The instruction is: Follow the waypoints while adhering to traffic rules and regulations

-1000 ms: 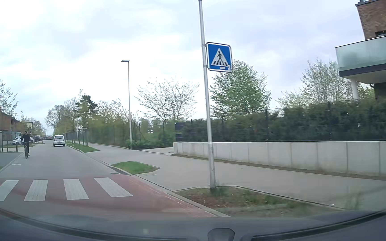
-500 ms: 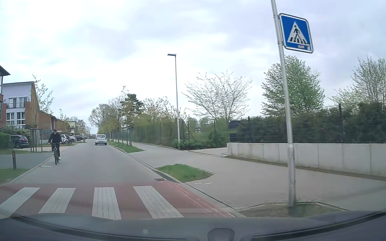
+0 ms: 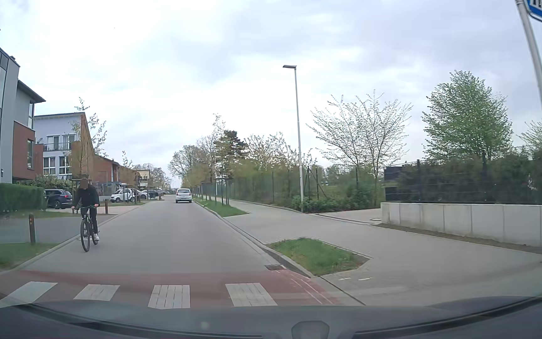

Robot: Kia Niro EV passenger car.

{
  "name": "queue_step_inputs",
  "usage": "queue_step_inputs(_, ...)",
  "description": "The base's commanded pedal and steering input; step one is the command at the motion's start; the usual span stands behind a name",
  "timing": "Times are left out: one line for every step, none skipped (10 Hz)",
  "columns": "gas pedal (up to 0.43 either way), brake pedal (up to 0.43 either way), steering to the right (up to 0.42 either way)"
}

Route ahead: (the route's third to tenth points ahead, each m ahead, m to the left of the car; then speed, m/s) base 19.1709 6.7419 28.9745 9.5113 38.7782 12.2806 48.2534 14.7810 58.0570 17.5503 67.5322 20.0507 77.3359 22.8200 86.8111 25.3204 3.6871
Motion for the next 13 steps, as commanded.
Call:
queue_step_inputs(0.157, 0.000, -0.241)
queue_step_inputs(0.157, 0.000, -0.225)
queue_step_inputs(0.157, 0.000, -0.213)
queue_step_inputs(0.157, 0.000, -0.203)
queue_step_inputs(0.157, 0.000, -0.193)
queue_step_inputs(0.169, 0.000, -0.181)
queue_step_inputs(0.169, 0.000, -0.167)
queue_step_inputs(0.169, 0.000, -0.153)
queue_step_inputs(0.169, 0.000, -0.139)
queue_step_inputs(0.177, 0.000, -0.128)
queue_step_inputs(0.189, 0.000, -0.117)
queue_step_inputs(0.189, 0.000, -0.109)
queue_step_inputs(0.189, 0.000, -0.101)
